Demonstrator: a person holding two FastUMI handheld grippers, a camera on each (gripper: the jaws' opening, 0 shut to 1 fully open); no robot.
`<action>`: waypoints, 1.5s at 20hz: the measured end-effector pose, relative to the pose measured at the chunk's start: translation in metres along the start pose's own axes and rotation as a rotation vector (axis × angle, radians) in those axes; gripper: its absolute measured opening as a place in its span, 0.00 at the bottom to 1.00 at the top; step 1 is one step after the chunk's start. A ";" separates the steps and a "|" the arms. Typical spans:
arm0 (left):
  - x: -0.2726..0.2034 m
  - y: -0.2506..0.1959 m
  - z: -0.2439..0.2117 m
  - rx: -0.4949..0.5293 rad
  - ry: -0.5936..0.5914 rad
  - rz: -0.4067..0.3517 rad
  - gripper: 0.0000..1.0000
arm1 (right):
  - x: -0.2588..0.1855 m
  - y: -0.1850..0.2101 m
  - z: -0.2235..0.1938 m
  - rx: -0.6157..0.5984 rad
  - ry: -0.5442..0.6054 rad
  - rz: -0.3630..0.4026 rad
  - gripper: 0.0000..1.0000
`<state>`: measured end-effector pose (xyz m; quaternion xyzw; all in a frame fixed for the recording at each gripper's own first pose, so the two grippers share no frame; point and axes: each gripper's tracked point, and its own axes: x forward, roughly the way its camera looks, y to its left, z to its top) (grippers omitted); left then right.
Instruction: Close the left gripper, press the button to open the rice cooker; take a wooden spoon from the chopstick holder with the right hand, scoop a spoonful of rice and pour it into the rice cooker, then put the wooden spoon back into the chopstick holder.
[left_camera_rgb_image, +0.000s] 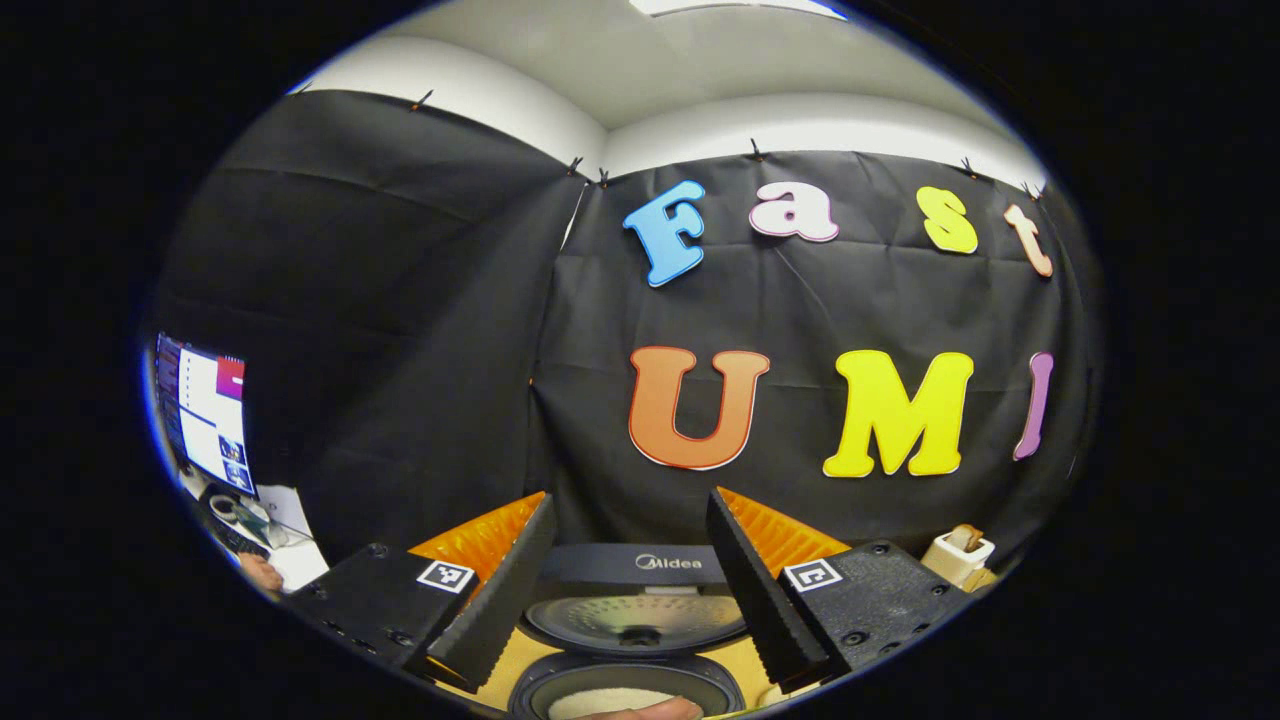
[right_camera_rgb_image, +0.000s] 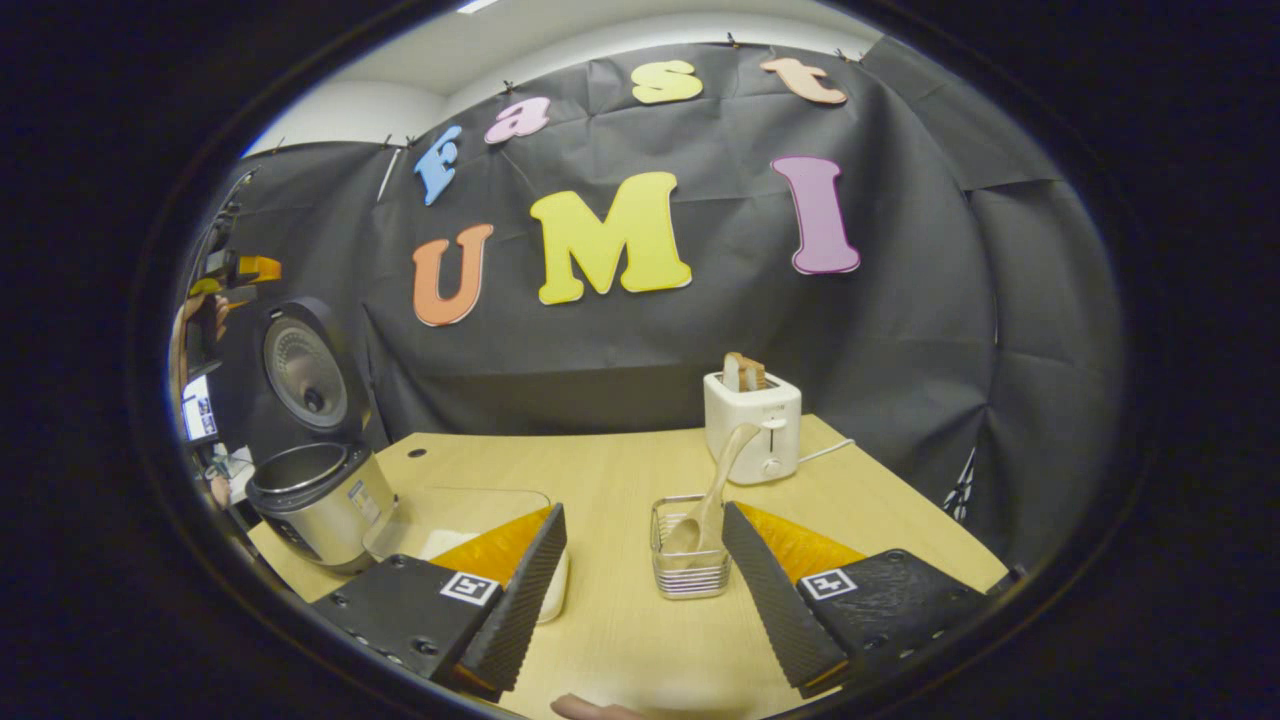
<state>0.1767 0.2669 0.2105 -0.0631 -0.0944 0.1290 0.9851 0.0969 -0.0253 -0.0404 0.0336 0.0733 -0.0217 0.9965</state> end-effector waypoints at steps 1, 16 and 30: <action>0.006 -0.004 0.005 0.031 -0.017 -0.001 0.96 | -0.001 0.000 0.001 -0.003 -0.003 -0.002 0.93; 0.082 -0.031 0.025 0.021 -0.109 0.009 0.96 | 0.007 -0.010 -0.013 0.026 0.035 0.000 0.93; 0.096 -0.019 -0.050 0.054 0.139 0.004 0.96 | -0.015 -0.004 -0.025 0.076 0.066 -0.002 0.93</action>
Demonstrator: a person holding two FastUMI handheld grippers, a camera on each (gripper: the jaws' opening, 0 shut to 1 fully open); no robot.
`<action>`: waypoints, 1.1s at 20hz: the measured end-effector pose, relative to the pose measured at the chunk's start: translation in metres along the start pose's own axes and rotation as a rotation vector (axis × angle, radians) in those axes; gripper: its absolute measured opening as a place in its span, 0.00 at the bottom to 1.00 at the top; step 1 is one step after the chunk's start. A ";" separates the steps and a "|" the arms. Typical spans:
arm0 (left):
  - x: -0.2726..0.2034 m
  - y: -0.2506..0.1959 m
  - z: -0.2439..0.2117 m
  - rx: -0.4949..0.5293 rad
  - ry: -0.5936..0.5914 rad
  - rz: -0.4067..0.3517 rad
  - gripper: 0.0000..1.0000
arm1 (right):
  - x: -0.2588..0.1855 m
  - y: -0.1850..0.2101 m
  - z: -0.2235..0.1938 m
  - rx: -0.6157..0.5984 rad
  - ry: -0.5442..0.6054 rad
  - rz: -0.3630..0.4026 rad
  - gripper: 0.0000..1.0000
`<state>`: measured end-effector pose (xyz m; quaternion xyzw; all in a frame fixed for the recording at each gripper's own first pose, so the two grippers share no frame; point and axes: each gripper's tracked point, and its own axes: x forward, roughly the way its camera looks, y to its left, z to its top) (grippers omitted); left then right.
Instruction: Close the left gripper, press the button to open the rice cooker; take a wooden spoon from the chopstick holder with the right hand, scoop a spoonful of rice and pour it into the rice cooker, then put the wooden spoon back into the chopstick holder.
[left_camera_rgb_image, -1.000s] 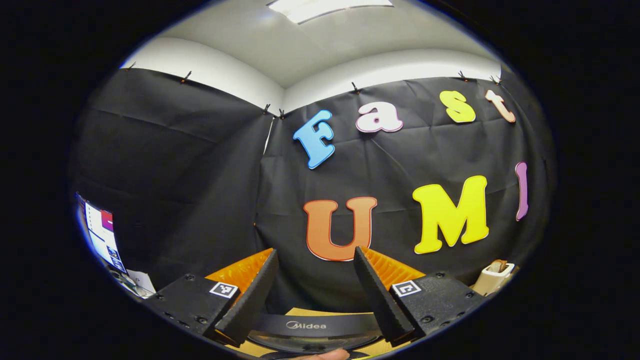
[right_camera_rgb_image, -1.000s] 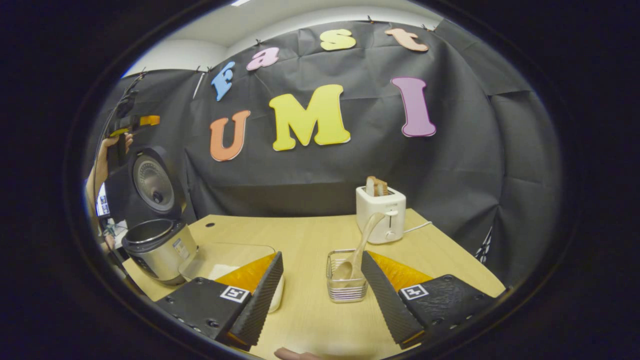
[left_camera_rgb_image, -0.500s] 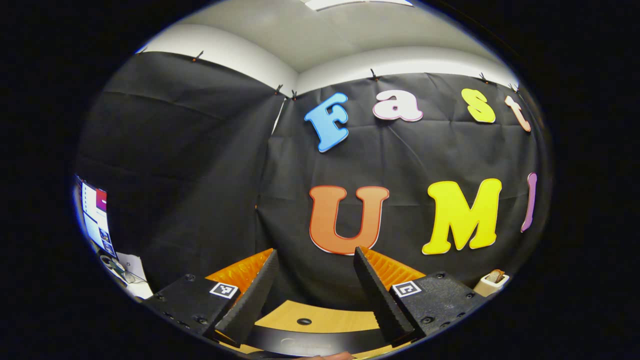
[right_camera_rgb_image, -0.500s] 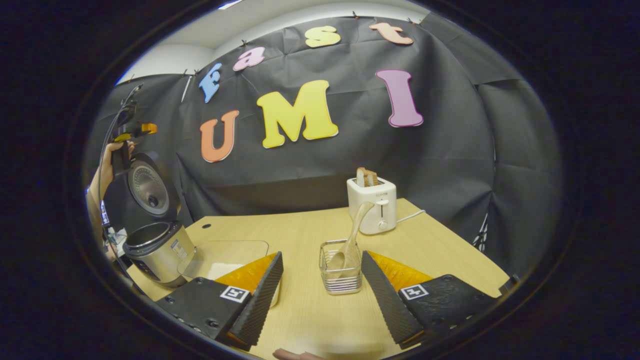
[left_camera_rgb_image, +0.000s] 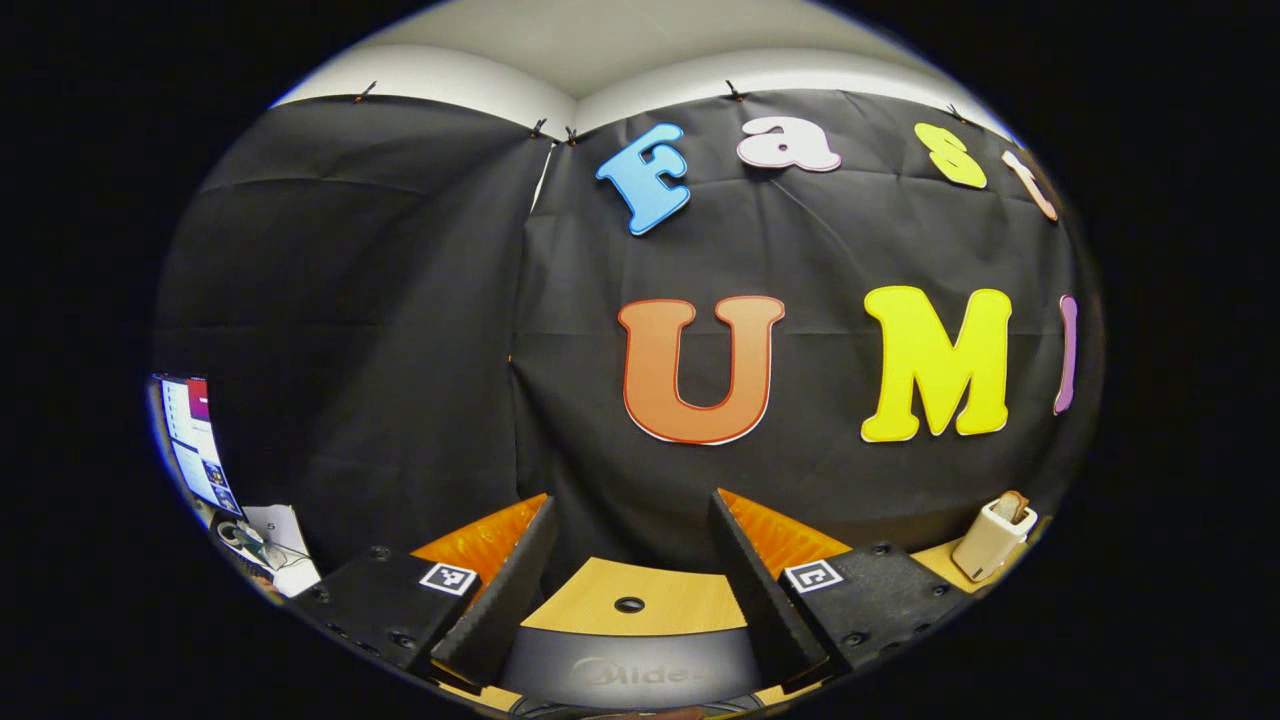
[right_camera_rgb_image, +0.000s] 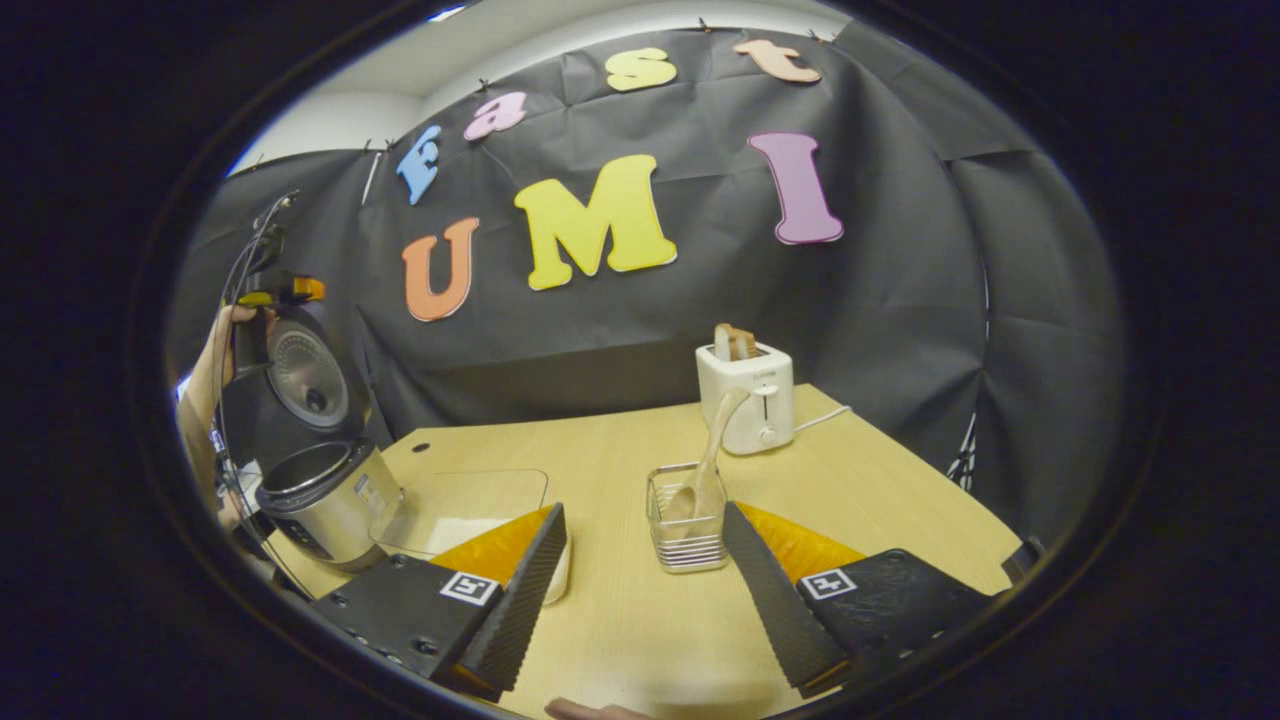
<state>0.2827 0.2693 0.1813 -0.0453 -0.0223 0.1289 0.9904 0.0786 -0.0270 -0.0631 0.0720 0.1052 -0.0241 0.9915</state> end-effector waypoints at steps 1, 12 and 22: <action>0.000 0.001 0.000 0.004 -0.010 0.004 0.96 | -0.003 -0.001 0.001 0.003 -0.002 -0.003 0.93; -0.061 -0.002 -0.023 0.003 0.010 0.001 0.99 | -0.031 0.014 0.014 -0.002 -0.045 0.034 0.94; -0.144 -0.007 -0.092 0.016 0.039 -0.013 0.99 | -0.050 0.012 0.027 0.024 -0.100 0.026 0.93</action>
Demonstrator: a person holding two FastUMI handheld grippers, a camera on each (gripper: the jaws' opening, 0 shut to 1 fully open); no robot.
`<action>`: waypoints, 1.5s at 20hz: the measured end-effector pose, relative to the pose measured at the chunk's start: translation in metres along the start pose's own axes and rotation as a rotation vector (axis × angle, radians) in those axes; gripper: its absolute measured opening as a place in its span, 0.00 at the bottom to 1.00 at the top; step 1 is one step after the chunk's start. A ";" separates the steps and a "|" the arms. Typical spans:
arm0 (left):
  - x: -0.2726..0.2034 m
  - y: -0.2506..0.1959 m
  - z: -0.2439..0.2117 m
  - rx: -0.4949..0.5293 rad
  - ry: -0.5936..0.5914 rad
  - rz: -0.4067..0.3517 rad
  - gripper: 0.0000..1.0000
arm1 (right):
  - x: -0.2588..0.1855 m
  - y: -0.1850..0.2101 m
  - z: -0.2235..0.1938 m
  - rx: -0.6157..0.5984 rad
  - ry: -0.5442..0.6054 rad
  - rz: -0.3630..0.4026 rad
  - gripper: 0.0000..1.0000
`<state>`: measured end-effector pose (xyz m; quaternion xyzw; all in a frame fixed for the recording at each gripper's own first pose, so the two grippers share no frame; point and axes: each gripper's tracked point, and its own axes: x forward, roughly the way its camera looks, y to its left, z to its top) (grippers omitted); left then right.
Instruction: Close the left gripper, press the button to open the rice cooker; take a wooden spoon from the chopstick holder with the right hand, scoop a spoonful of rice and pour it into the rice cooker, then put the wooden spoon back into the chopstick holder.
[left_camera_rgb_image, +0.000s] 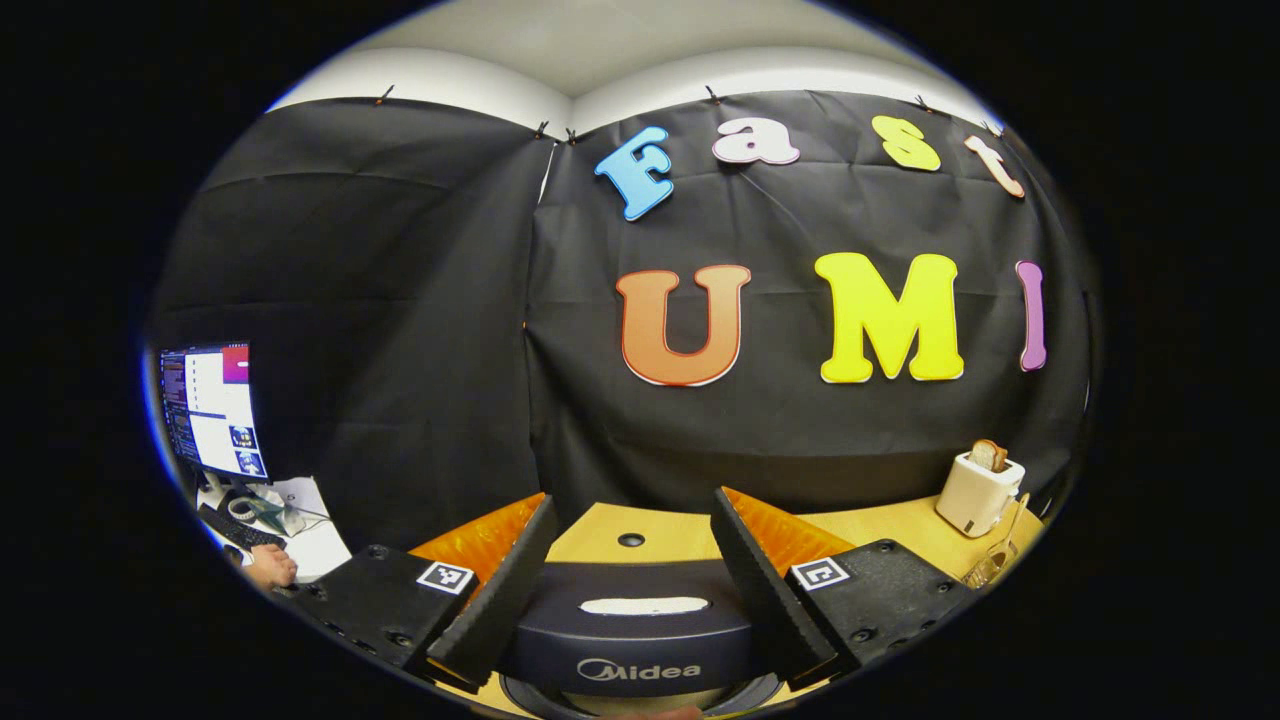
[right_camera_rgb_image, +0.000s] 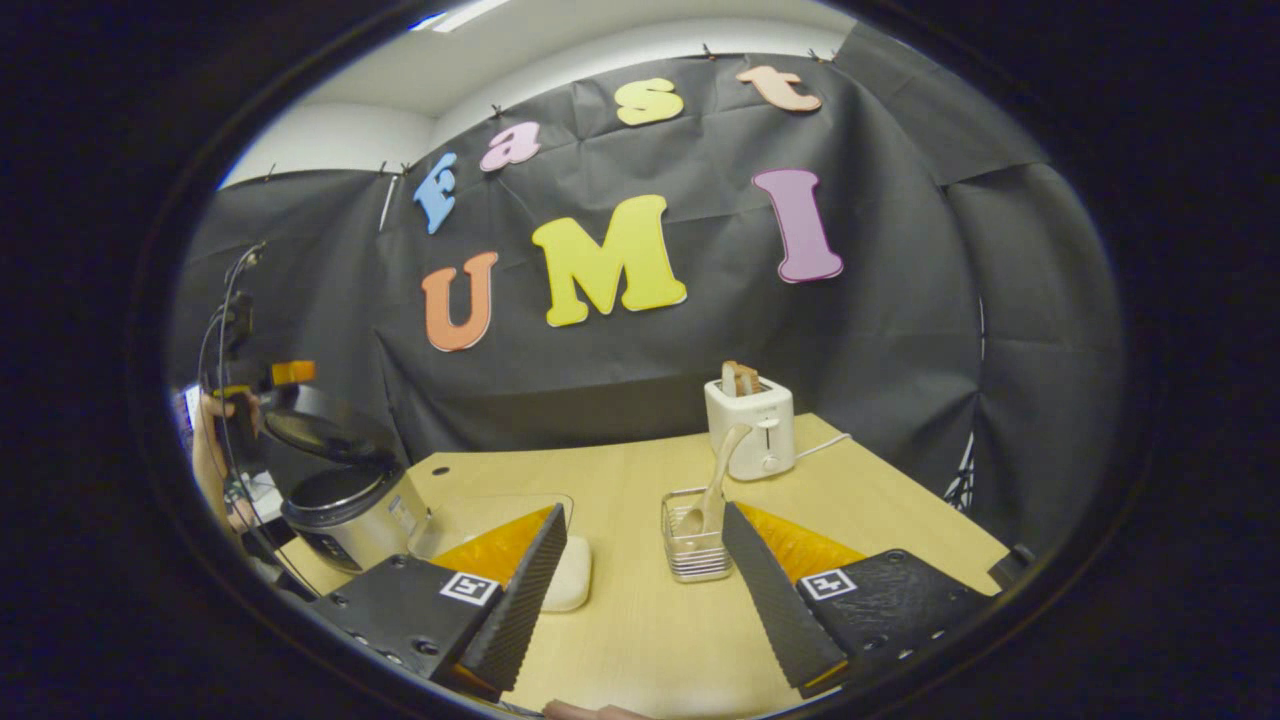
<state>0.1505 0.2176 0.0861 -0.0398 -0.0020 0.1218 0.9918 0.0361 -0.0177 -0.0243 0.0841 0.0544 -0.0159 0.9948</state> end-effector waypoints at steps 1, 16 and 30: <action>-0.006 0.000 -0.009 0.002 0.008 -0.006 0.99 | 0.000 -0.002 0.002 0.007 -0.005 -0.005 0.93; -0.042 -0.006 -0.096 0.027 0.115 -0.049 0.98 | -0.009 -0.025 0.023 0.007 -0.064 -0.040 0.93; -0.077 -0.007 -0.120 0.043 0.164 -0.037 0.98 | -0.022 -0.014 0.028 -0.022 -0.073 0.002 0.93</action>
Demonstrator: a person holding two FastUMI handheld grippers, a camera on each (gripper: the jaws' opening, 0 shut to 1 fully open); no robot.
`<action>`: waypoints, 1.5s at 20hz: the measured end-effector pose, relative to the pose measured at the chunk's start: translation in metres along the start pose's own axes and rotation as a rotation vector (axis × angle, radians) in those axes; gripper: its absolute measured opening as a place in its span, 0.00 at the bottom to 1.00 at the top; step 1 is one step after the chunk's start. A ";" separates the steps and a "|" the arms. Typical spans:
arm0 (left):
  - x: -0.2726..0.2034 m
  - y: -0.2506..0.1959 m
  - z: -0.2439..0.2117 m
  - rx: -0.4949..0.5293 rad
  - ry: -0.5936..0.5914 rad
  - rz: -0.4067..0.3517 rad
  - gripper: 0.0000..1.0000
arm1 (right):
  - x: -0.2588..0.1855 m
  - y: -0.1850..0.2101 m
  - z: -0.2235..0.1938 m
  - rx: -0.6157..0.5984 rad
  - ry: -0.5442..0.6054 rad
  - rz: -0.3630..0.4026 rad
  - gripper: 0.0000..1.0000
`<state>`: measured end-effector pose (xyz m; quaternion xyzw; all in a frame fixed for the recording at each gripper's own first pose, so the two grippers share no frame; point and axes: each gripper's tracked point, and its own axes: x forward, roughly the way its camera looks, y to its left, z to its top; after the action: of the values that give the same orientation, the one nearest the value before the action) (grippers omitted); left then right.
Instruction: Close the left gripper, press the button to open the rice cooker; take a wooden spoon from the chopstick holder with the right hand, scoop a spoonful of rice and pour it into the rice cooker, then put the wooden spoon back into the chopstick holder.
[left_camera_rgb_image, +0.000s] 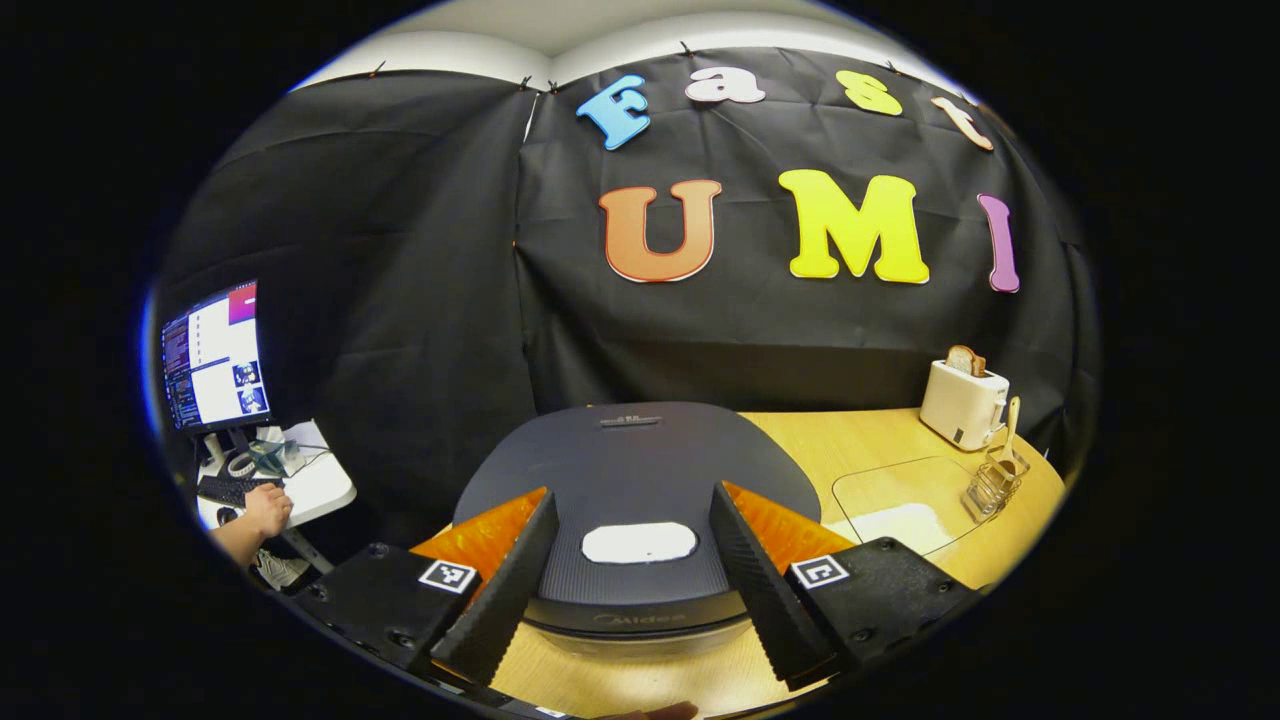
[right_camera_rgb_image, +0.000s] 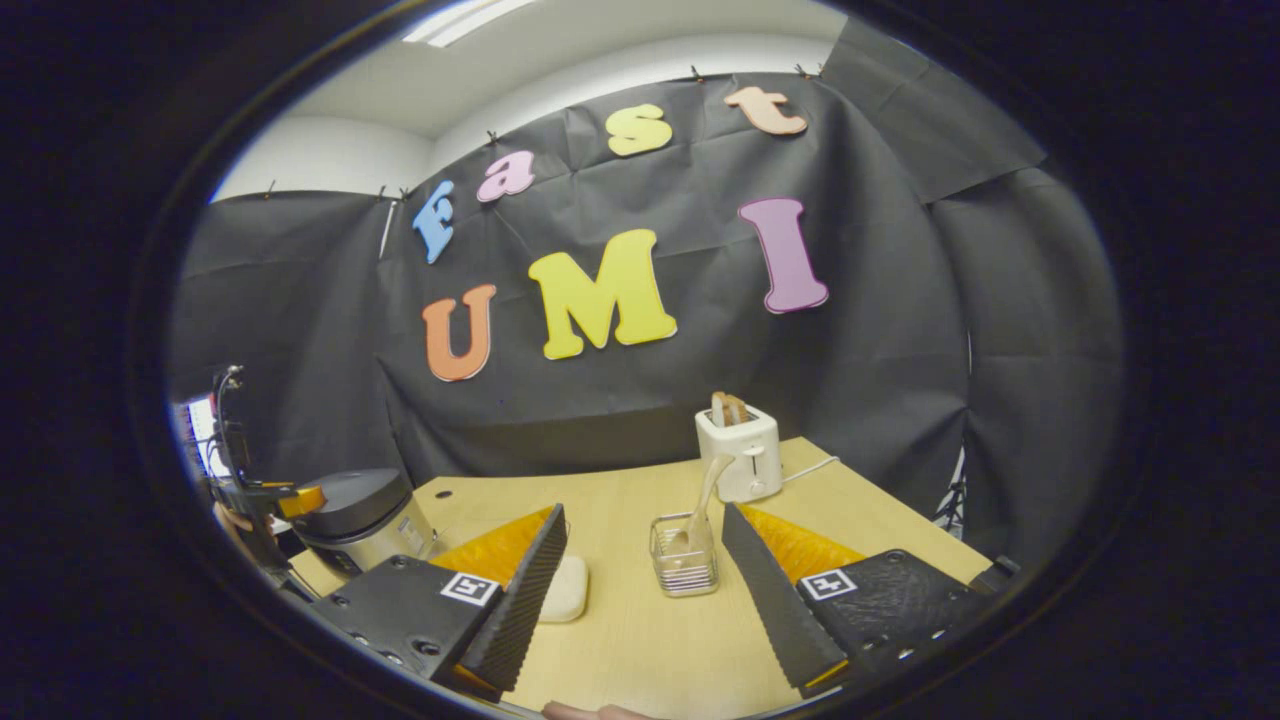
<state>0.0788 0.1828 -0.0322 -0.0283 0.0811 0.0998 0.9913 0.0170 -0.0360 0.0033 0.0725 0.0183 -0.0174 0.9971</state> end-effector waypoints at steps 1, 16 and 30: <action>-0.002 -0.001 -0.001 0.002 0.000 0.002 0.98 | 0.000 -0.001 -0.001 -0.005 0.002 -0.002 0.93; -0.015 -0.004 -0.012 -0.005 -0.091 0.048 0.88 | -0.002 0.009 -0.005 -0.031 0.009 0.007 0.93; -0.060 -0.071 0.026 0.010 -0.130 -0.068 0.79 | -0.005 0.034 -0.014 -0.088 0.011 0.043 0.93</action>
<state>0.0387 0.1037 0.0059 -0.0193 0.0161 0.0675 0.9974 0.0132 -0.0006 -0.0053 0.0289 0.0229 0.0050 0.9993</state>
